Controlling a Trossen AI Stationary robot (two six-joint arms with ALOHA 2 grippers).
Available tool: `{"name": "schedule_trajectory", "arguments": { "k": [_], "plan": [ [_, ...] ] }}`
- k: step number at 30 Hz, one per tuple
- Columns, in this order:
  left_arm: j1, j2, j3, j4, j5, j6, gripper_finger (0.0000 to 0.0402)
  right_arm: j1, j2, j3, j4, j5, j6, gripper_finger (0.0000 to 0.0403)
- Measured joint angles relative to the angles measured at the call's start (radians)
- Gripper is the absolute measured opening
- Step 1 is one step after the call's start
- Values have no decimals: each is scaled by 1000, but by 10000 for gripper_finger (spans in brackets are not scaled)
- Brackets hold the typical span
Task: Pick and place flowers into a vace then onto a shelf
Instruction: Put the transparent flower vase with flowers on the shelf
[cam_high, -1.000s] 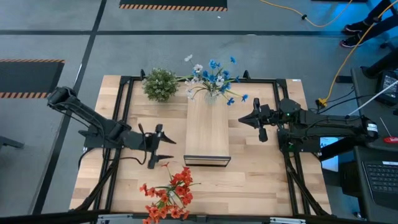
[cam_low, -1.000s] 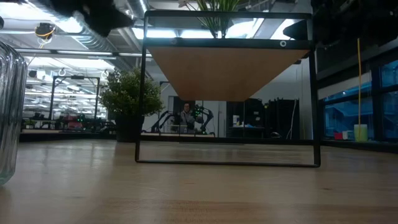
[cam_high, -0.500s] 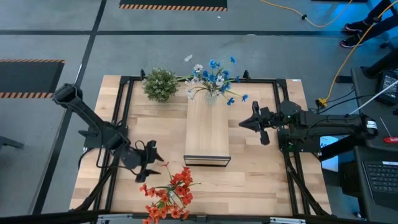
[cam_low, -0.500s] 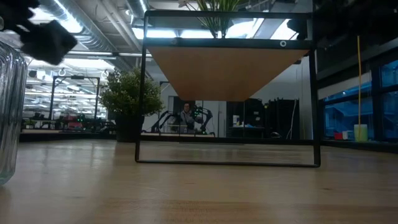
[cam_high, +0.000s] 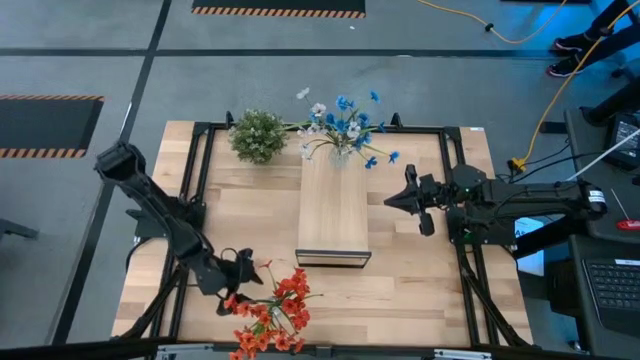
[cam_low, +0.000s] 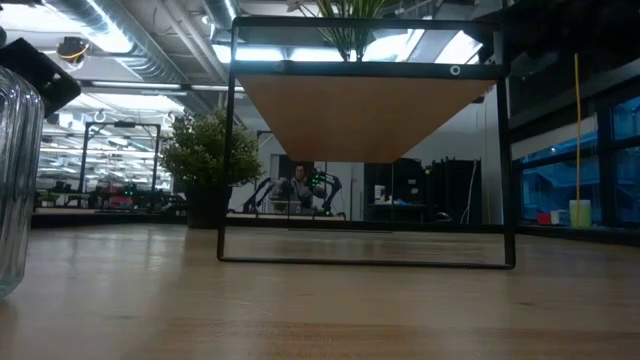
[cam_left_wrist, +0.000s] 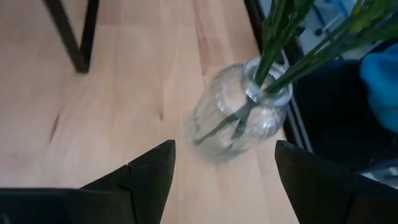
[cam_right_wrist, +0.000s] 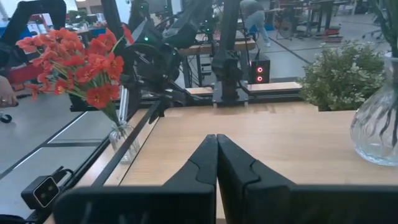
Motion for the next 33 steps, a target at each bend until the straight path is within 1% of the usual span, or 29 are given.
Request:
{"name": "schedule_trajectory", "arguments": {
  "k": [5,7,11,15,20,33],
  "plan": [
    [-2,89,0,84,-9,41,269,14,0,0,1,1,-5,6],
    [-2,123,0,87,15,29,269,19,0,0,1,1,-13,6],
    [-2,182,0,89,97,-8,269,32,0,0,1,1,-13,6],
    [-2,225,0,95,122,-13,269,45,0,0,1,0,-17,6],
    [-1,254,0,101,118,-16,269,53,0,0,2,0,-18,6],
    [1,251,0,102,114,-27,269,53,0,0,7,0,5,6]
  ]
}}
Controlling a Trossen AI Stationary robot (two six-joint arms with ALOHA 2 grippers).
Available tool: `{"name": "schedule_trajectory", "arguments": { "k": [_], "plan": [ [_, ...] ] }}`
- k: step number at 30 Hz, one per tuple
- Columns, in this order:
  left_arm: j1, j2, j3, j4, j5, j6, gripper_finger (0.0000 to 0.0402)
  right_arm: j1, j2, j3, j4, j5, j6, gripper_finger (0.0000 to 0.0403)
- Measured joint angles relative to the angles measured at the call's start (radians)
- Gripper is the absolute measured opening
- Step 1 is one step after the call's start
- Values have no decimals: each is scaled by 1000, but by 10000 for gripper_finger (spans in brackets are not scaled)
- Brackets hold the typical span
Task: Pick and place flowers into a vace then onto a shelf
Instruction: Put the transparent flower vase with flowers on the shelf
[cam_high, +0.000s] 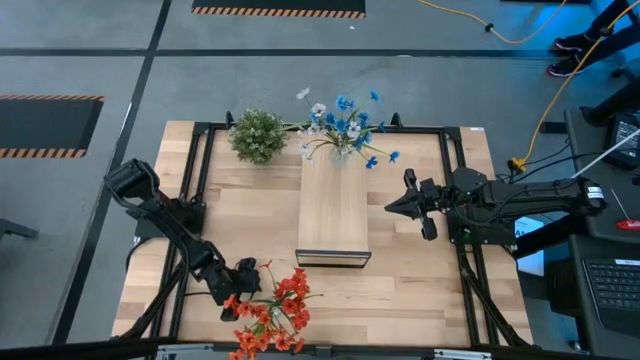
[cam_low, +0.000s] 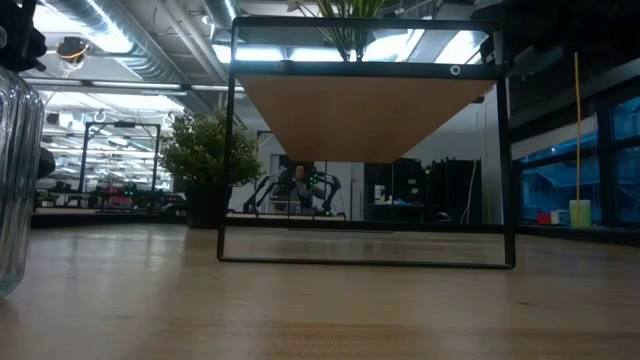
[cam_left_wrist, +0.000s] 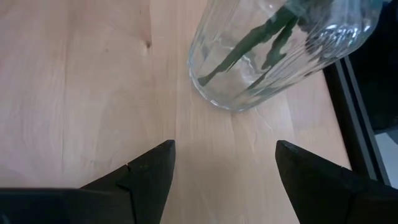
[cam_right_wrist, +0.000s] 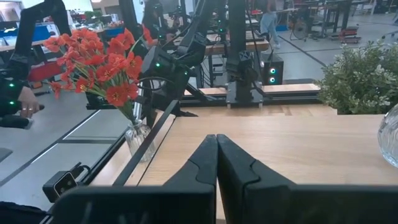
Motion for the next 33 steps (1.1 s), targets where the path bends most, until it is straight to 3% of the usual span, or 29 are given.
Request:
{"name": "schedule_trajectory", "arguments": {
  "k": [10,16,26,33],
  "plan": [
    [0,0,0,0,-50,-37,308,0,0,0,0,0,4,6],
    [0,0,0,-4,-162,-36,346,0,0,0,0,0,4,6],
    [1,-1,0,-1,-206,-34,348,0,0,0,-1,17,1,6],
    [1,-1,0,-1,-220,-39,348,0,0,0,-14,114,-2,6]
  ]
}}
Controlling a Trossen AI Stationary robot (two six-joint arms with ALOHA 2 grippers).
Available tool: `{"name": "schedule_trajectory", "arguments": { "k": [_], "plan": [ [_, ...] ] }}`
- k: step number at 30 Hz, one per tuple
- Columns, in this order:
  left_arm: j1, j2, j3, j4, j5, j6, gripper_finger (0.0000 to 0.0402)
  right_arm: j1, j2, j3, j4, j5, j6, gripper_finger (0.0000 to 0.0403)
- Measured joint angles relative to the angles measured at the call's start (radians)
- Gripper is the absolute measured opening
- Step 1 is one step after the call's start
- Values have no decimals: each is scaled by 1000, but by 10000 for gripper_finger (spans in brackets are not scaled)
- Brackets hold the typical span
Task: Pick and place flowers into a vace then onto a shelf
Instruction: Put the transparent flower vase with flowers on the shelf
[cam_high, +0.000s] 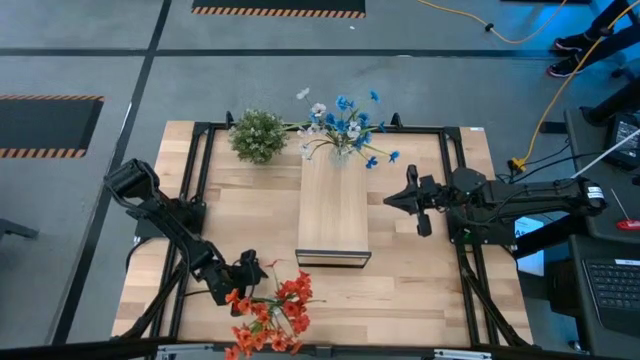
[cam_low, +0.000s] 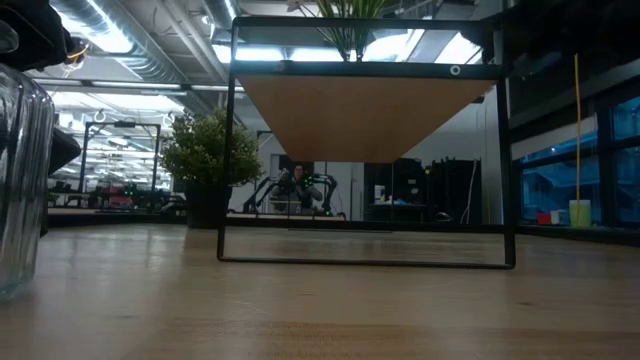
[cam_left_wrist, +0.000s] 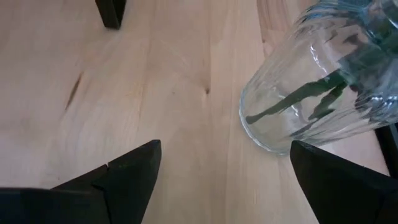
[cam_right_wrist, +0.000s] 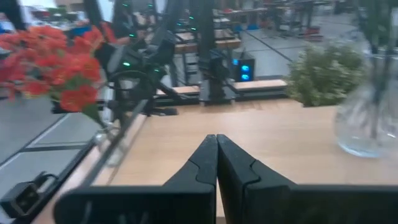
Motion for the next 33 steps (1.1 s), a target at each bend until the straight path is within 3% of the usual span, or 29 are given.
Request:
{"name": "schedule_trajectory", "arguments": {
  "k": [7,21,24,28,33],
  "plan": [
    [-3,0,0,2,152,-22,345,0,10,0,-23,95,2,6],
    [-38,-1,0,24,205,63,341,0,77,0,-16,161,79,6],
    [-36,-1,0,23,183,113,340,0,92,0,-15,162,110,6],
    [-48,-1,0,29,70,231,340,0,119,0,40,162,110,6],
    [-48,-1,0,77,-1,252,340,0,156,0,95,162,107,6]
  ]
}}
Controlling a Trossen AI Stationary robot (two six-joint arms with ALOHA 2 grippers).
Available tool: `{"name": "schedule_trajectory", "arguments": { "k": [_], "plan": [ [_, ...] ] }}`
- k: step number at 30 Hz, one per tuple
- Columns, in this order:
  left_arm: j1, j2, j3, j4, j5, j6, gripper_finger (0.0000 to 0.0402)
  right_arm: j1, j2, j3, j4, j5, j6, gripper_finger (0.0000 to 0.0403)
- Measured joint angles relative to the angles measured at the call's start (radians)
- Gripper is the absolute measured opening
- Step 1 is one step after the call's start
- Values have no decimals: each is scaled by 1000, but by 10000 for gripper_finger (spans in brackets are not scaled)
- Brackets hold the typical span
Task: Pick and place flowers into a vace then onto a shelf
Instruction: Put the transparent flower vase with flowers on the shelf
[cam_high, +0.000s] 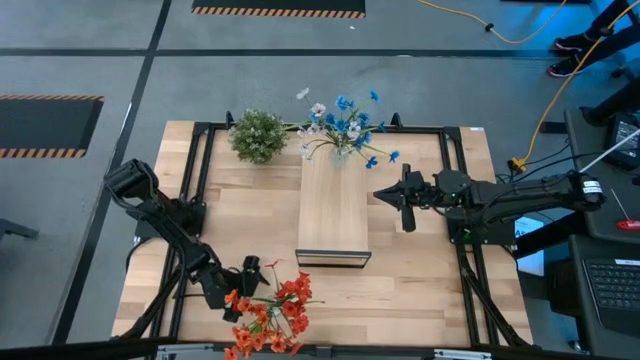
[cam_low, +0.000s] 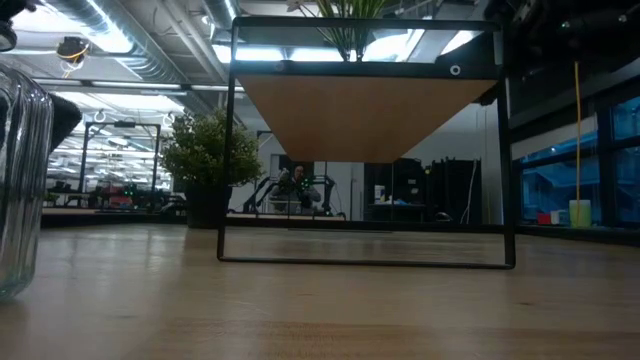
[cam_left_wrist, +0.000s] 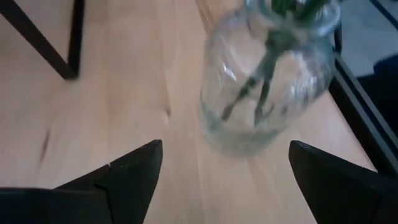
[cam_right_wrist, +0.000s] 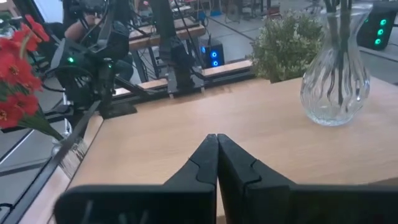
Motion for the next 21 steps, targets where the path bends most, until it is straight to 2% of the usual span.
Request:
{"name": "schedule_trajectory", "arguments": {
  "k": [4,15,21],
  "plan": [
    [-7,0,0,79,-44,33,340,0,30,0,9,0,2,6],
    [-5,6,0,163,-3,-11,340,0,68,0,48,0,4,6],
    [9,109,0,326,27,36,340,19,68,0,57,0,3,6]
  ]
}}
